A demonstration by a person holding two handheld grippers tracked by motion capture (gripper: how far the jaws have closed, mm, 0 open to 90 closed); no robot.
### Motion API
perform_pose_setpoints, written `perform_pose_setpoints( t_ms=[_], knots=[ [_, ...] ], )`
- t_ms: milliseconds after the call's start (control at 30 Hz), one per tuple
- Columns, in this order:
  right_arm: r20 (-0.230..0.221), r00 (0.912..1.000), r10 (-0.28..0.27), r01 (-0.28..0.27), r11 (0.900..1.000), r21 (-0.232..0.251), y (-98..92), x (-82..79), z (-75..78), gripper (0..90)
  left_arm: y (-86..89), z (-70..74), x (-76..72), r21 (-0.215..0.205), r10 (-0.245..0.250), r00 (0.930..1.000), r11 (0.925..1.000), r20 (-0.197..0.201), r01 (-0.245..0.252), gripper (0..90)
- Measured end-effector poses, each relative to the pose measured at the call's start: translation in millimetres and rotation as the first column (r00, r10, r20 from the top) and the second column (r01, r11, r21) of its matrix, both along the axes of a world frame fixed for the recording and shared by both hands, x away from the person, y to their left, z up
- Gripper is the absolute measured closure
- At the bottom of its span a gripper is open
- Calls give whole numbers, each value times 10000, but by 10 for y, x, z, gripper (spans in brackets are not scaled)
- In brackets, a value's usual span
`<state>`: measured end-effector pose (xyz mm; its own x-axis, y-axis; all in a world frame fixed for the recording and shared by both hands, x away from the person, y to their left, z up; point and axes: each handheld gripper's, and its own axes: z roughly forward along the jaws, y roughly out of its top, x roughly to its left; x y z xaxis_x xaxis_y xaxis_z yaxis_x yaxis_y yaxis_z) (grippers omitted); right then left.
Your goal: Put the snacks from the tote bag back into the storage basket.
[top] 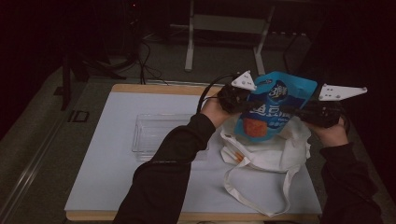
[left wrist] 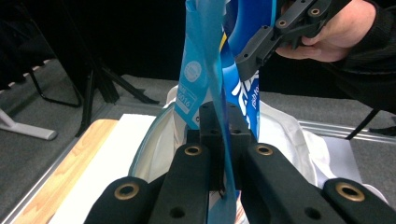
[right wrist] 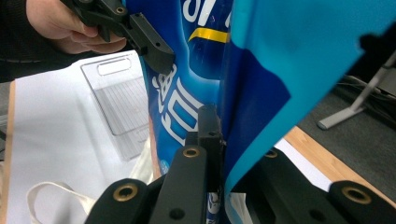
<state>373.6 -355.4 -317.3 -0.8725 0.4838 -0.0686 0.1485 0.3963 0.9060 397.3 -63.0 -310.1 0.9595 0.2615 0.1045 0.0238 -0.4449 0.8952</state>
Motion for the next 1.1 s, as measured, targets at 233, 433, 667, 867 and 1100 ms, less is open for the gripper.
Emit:
perform_pose_setpoints(
  t_ms=[233,433,667,867,1100],
  knots=[
    [59,9990,436,-436,9990,36,209,12,76,884,224,76,-76,27,156,9999,9999,21,-156,900],
    [83,9972,739,-739,9973,7,372,30,108,885,393,109,-123,54,294,9996,9996,37,-294,900],
    [169,9937,1110,-1109,9938,-80,620,58,165,885,660,139,-166,-81,473,9989,9988,-2,-473,900],
    [212,9892,1452,-1449,9893,-156,855,89,201,885,898,169,-206,-60,660,9978,9978,-8,-660,900],
    [209,9831,1817,-1815,9833,-94,1099,114,222,887,1158,197,-282,-101,896,9960,9959,77,-895,900]
  ],
)
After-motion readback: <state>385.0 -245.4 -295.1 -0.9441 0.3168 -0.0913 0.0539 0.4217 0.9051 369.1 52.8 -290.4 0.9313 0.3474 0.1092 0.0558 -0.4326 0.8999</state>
